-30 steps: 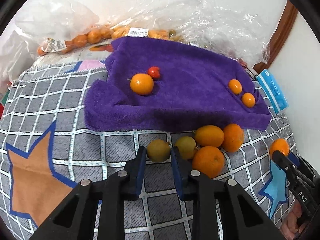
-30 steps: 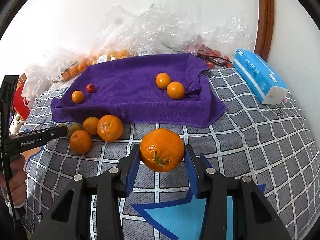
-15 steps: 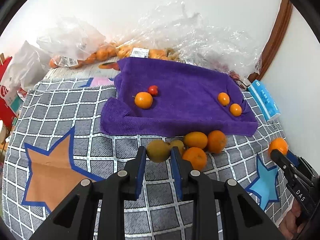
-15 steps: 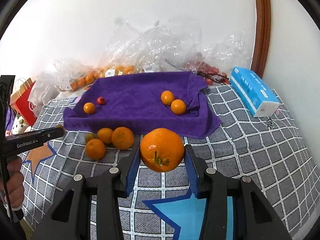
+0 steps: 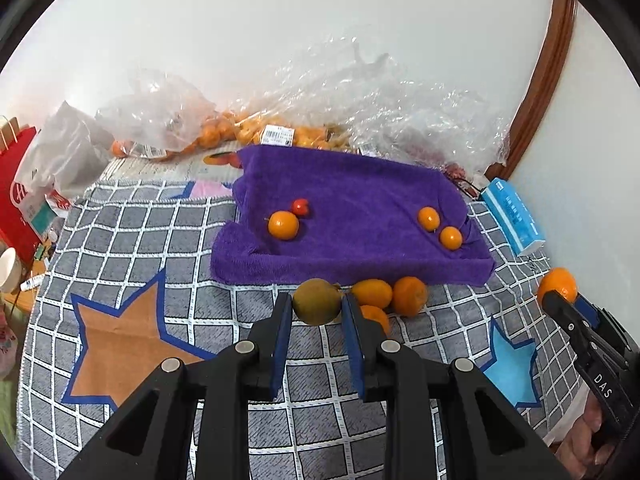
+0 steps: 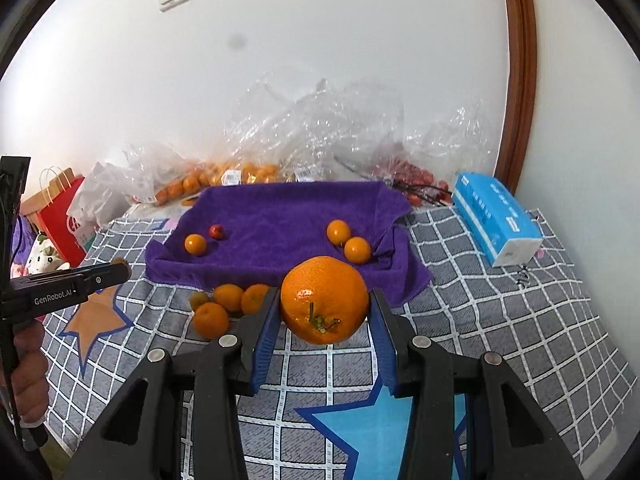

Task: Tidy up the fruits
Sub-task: 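Carry the yellow-green fruit with the left tool while the right tool carries the large orange over the towel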

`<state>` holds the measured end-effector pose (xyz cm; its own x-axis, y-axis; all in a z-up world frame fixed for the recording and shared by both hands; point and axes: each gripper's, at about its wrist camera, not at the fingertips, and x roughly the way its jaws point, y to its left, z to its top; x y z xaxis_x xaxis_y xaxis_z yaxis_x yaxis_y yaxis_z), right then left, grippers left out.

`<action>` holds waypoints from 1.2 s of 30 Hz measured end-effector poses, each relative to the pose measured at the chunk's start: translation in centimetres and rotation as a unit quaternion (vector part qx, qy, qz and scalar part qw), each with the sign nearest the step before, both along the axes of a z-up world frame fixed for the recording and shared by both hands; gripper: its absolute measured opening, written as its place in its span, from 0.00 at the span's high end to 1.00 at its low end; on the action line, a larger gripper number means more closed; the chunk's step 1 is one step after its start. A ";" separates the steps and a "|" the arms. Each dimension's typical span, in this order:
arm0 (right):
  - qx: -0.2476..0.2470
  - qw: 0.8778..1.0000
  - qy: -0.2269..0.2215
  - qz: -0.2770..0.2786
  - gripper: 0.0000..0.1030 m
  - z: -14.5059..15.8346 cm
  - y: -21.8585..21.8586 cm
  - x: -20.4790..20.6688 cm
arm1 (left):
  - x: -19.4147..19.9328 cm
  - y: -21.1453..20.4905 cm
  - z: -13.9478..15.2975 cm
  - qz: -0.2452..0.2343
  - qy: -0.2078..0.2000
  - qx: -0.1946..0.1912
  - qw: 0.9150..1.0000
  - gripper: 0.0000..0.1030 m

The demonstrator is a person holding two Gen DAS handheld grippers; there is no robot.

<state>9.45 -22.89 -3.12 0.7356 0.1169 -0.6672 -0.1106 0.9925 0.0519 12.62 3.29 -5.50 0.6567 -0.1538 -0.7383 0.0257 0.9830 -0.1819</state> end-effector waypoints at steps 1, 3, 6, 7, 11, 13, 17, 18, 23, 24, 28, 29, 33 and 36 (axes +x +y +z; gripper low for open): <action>0.000 1.000 -0.002 0.000 0.58 0.2 0.0 0.0 | 0.0 0.0 0.3 -0.001 -0.003 -0.001 1.000 0.76; 0.000 1.000 -0.005 0.001 0.58 0.5 0.0 0.0 | -0.1 0.0 0.6 0.000 -0.005 -0.003 1.000 0.76; 0.000 1.000 -0.010 0.003 0.58 1.1 0.1 0.1 | -0.1 0.0 1.1 0.000 -0.009 -0.006 1.000 0.76; 0.001 1.000 -0.011 0.003 0.58 1.3 0.1 0.2 | -0.1 0.1 1.3 0.000 -0.011 -0.007 1.000 0.76; 0.002 1.000 -0.019 0.004 0.58 2.0 0.1 0.5 | 0.1 0.1 2.0 0.003 -0.016 -0.008 1.000 0.76; 0.002 1.000 -0.023 0.005 0.58 2.2 0.2 0.7 | 0.3 0.1 2.3 0.003 -0.019 -0.008 1.000 0.76; 0.003 1.000 -0.027 0.006 0.58 2.6 0.3 1.2 | 0.7 -0.1 2.9 0.001 -0.024 -0.007 1.000 0.76; 0.003 1.000 -0.028 0.006 0.58 2.6 0.3 1.3 | 0.8 -0.1 3.0 0.000 -0.024 -0.007 1.000 0.76; 0.004 1.000 -0.030 0.006 0.58 3.0 0.3 2.1 | 1.5 -0.2 3.5 -0.001 -0.030 -0.007 1.000 0.76; 0.004 0.999 -0.031 0.007 0.58 3.0 0.3 2.3 | 1.7 -0.2 3.6 -0.001 -0.030 -0.008 1.000 0.76; 0.006 0.999 -0.035 0.006 0.58 3.4 0.3 3.2 | 2.5 -0.4 3.8 -0.005 -0.031 -0.006 0.999 0.76; 0.007 0.999 -0.035 0.005 0.58 3.4 0.3 3.5 | 2.7 -0.5 3.9 -0.006 -0.031 -0.005 0.999 0.76; 0.004 0.999 -0.036 0.007 0.58 3.4 0.5 4.5 | 3.7 -0.4 4.1 -0.008 -0.031 -0.006 0.999 0.76; 0.004 0.999 -0.035 0.009 0.58 3.2 0.6 5.2 | 4.3 -0.5 4.1 -0.008 -0.031 -0.006 0.999 0.76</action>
<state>14.67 -22.28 0.11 0.7785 0.1350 -0.6129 -0.1320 0.9900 0.0503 16.91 2.84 -1.43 0.6990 -0.1729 -0.6939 0.0532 0.9802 -0.1906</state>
